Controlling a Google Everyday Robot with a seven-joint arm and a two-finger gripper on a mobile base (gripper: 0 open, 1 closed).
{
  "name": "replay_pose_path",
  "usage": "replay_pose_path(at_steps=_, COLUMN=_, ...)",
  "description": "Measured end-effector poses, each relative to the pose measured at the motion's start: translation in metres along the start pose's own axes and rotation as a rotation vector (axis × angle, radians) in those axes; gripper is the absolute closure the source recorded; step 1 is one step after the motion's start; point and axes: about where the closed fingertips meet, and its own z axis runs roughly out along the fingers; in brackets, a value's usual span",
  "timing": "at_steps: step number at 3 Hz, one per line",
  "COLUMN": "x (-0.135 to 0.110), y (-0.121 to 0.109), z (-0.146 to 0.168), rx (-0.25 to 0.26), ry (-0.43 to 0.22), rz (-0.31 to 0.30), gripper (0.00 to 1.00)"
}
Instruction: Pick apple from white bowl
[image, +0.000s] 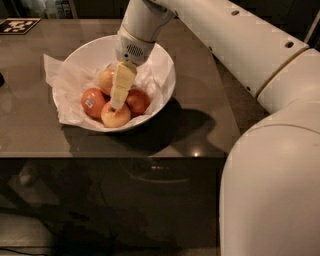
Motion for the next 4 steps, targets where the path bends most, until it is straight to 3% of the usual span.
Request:
replay_pose_path(at_steps=1, x=-0.0001, y=0.0020, z=0.0044, rx=0.002, ry=0.007, rz=-0.009, gripper=0.01)
replay_pose_path(at_steps=2, x=-0.0001, y=0.0023, z=0.0053, rx=0.003, ry=0.008, rz=-0.010, gripper=0.15)
replay_pose_path(at_steps=4, x=-0.0001, y=0.0023, z=0.0054, rx=0.003, ry=0.008, rz=-0.010, gripper=0.61)
